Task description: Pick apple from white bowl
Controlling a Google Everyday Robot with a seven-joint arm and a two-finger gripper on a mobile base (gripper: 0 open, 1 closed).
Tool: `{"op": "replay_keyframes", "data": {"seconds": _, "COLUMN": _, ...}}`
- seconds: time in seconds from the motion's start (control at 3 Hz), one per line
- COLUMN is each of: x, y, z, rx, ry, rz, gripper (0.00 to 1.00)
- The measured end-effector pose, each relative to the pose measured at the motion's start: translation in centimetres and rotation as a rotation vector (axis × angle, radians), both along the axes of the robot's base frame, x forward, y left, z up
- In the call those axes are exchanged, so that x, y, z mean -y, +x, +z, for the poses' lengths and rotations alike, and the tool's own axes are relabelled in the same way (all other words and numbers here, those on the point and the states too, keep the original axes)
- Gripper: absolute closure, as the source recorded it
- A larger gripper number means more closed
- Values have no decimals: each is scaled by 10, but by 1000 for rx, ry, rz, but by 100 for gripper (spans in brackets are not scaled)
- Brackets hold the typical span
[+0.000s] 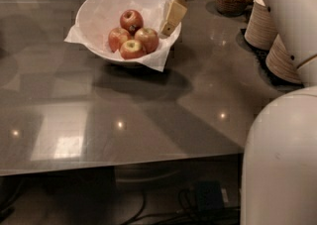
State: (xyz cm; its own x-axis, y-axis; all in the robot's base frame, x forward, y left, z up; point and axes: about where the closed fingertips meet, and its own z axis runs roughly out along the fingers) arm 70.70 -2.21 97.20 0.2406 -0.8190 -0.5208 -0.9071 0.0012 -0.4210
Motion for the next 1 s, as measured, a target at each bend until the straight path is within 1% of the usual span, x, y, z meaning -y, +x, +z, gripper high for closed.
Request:
{"op": "replay_keyframes", "data": {"seconds": 0.33, "x": -11, "y": 8, "z": -13, "rx": -19, "ry": 6, "rz": 35, "gripper": 23}}
{"op": "replay_keyframes", "data": {"seconds": 0.67, "x": -18, "y": 13, "z": -24, "rx": -35, "ry": 4, "rz": 58, "gripper": 31}}
{"op": "replay_keyframes", "data": {"seconds": 1.0, "x": -21, "y": 17, "z": -37, "rx": -57, "ry": -9, "rz": 75, "gripper": 48}}
